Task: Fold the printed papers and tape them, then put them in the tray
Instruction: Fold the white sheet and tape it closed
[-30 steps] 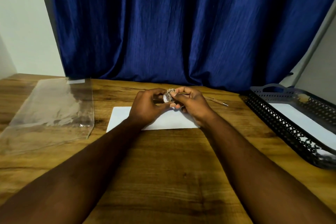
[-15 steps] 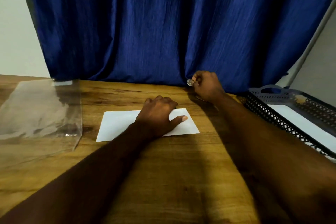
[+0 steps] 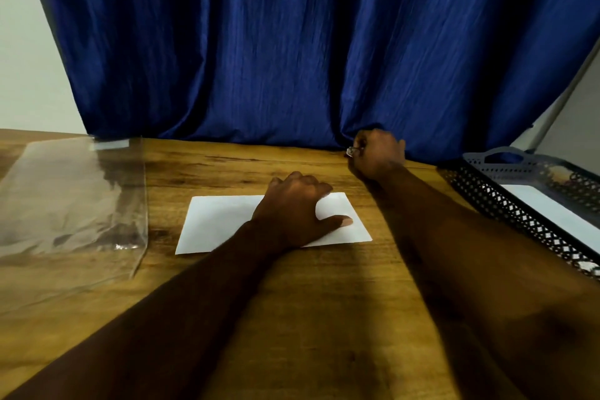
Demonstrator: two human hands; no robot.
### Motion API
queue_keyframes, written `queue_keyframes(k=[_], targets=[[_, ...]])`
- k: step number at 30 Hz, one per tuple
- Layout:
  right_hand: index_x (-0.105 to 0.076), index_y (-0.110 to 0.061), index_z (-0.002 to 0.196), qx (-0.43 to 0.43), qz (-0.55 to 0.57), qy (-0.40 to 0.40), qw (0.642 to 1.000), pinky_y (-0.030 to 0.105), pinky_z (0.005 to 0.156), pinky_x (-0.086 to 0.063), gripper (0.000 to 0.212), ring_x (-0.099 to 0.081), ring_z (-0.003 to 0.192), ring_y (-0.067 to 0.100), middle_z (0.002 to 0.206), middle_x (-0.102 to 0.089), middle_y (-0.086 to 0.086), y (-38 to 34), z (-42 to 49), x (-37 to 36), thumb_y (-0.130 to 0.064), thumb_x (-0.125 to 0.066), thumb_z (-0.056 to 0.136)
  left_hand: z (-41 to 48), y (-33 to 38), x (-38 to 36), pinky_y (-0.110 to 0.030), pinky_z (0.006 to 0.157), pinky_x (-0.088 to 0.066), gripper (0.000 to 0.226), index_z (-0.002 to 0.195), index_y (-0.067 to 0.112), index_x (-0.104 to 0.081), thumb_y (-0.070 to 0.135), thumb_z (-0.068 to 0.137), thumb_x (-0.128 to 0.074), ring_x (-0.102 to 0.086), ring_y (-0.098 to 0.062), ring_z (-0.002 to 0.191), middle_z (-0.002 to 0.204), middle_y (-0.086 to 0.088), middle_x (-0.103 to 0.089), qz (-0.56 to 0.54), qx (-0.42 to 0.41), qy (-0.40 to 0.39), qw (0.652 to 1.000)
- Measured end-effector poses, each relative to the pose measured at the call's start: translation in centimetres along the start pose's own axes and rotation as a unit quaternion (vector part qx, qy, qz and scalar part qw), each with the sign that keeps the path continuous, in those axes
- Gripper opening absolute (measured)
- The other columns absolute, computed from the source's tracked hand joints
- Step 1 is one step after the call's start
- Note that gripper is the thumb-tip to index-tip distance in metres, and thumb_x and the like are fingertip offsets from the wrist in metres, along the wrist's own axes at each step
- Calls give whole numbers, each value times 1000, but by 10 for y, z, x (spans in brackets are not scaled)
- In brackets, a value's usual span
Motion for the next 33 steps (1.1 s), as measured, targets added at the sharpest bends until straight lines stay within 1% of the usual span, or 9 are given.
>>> queue_keyframes(k=[4, 9, 12, 14, 18, 23, 26, 29, 33], targets=[[-68, -26, 89, -53, 190, 72, 978, 42, 89, -57, 8, -70, 93, 24, 94, -74, 1, 1, -10, 7, -24, -74, 94, 0, -1, -1, -54, 110, -36, 82, 149, 35, -50, 88, 86, -45, -46, -21, 138, 150, 5, -55, -11, 0, 4, 1000], [-71, -14, 87, -168, 445, 91, 875, 38, 79, -58, 10, -68, 80, 22, 86, -74, 10, -3, -43, 14, -13, -79, 94, 1, 1, 3, -52, 113, -33, 78, 152, 34, -45, 80, 90, -53, -40, -22, 139, 151, 1, -47, -39, 32, -13, 999], [-69, -11, 86, -191, 476, 65, 856, 29, 74, -57, 15, -66, 76, 15, 81, -72, 4, -7, -70, 11, -14, -82, 92, 0, 1, 6, -49, 114, -34, 61, 149, 29, -50, 61, 99, -57, -42, -23, 138, 147, 0, -47, -46, 51, -2, 998], [-72, -2, 98, -211, 497, 45, 840, 22, 70, -58, 16, -68, 77, 13, 87, -74, 6, -11, -87, 9, -13, -82, 92, -3, -3, 9, -46, 113, -35, 45, 141, 28, -59, 49, 101, -62, -46, -20, 132, 139, 2, -49, -73, 69, 18, 995], [-72, -2, 112, -235, 559, 20, 795, 10, 48, -48, 22, -66, 53, -4, 82, -73, 1, -20, -106, 21, -12, -81, 93, -11, -9, 15, -42, 110, -39, 18, 117, 29, -67, 32, 100, -69, -53, -15, 115, 125, 7, -51, -110, 93, 52, 988], [-73, -16, 118, -216, 597, -28, 772, 15, 54, -53, 31, -74, 76, 5, 101, -81, 1, -35, -125, 29, -19, -85, 90, -19, -12, 22, -45, 103, -46, 4, 103, 31, -65, 28, 101, -67, -53, -13, 102, 110, 9, -55, -124, 115, 73, 983], [-69, -24, 120, -197, 605, -48, 770, 14, 50, -51, 35, -72, 65, 2, 97, -81, -3, -47, -132, 30, -19, -85, 90, -22, -15, 27, -43, 96, -50, 8, 98, 31, -61, 25, 101, -66, -55, -14, 97, 103, 9, -59, -135, 132, 107, 976], [-72, -24, 116, -173, 608, -67, 772, 16, 46, -50, 21, -72, 61, 6, 90, -83, 1, -59, -133, 30, -17, -76, 97, -24, -22, 33, -38, 81, -53, 10, 98, 31, -60, 24, 101, -65, -58, -15, 88, 95, 8, -63, -148, 158, 141, 966], [-74, -20, 111, -153, 602, -86, 779, 23, 52, -52, 11, -72, 72, 14, 93, -82, 5, -75, -131, 30, -22, -67, 103, -25, -32, 43, -37, 69, -58, 9, 101, 31, -61, 22, 101, -64, -59, -12, 77, 88, 7, -65, -152, 176, 184, 955]])
Point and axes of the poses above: each hand's wrist, its own z-axis towards the middle knuckle, its own x-axis out of the back of the hand, y = z × x, the point moved 5 cm from there along z, towards the middle knuckle
